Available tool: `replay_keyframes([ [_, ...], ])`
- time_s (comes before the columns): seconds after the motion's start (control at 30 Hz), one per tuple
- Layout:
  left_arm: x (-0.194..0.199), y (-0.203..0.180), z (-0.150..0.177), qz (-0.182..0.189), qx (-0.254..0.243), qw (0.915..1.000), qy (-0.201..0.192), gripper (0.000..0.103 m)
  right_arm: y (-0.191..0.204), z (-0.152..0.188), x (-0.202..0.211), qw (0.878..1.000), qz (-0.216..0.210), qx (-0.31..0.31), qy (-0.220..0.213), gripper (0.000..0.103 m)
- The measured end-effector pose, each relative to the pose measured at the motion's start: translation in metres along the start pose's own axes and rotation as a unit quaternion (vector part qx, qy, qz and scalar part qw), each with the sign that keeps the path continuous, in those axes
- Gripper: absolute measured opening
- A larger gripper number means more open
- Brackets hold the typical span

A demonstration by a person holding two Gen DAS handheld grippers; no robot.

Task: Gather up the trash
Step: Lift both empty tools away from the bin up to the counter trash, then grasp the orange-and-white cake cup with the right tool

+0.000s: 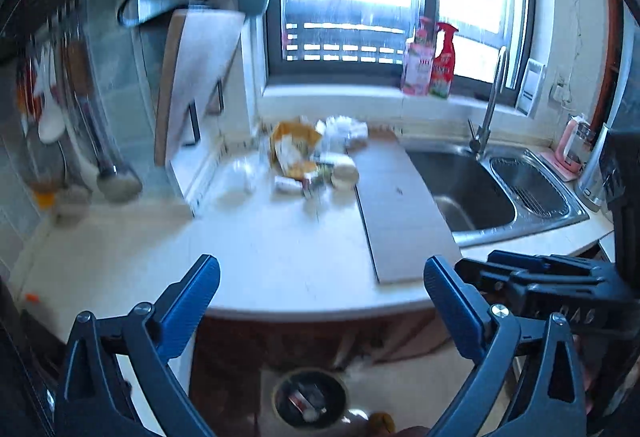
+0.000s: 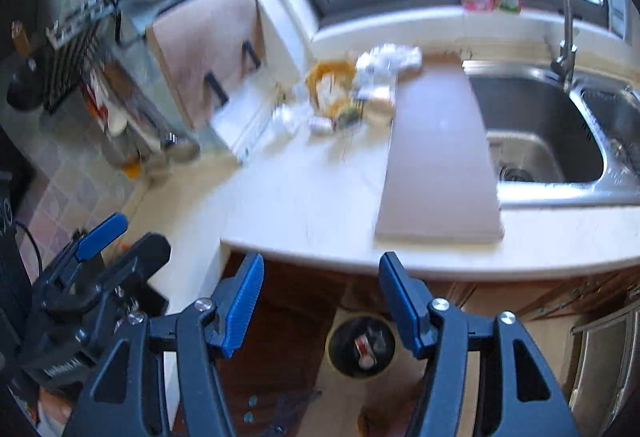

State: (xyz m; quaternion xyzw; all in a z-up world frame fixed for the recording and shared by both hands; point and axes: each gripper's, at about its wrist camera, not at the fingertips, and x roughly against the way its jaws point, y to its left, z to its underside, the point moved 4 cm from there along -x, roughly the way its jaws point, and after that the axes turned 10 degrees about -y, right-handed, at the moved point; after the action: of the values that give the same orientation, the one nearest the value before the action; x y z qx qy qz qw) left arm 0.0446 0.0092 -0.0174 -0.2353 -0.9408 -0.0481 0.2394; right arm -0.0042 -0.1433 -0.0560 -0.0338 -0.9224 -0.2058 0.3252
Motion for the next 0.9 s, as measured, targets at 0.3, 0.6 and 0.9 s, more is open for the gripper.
replay_keyframes([
  [0.3,-0.066,0.000,-0.044,-0.003,-0.023,0.9997,-0.009,0.102,-0.037,-0.080,-0.032,0.998,-0.004,-0.057,0.005,0.063],
  [0.6,-0.220,0.010,-0.042,-0.023,-0.042,0.9955,0.082,0.102,-0.089,-0.144,-0.150,0.994,-0.018,-0.096,0.053,0.067],
  [0.9,-0.344,0.016,-0.014,-0.042,-0.054,0.9847,0.160,0.095,-0.141,-0.159,-0.266,0.980,-0.020,-0.148,0.134,0.067],
])
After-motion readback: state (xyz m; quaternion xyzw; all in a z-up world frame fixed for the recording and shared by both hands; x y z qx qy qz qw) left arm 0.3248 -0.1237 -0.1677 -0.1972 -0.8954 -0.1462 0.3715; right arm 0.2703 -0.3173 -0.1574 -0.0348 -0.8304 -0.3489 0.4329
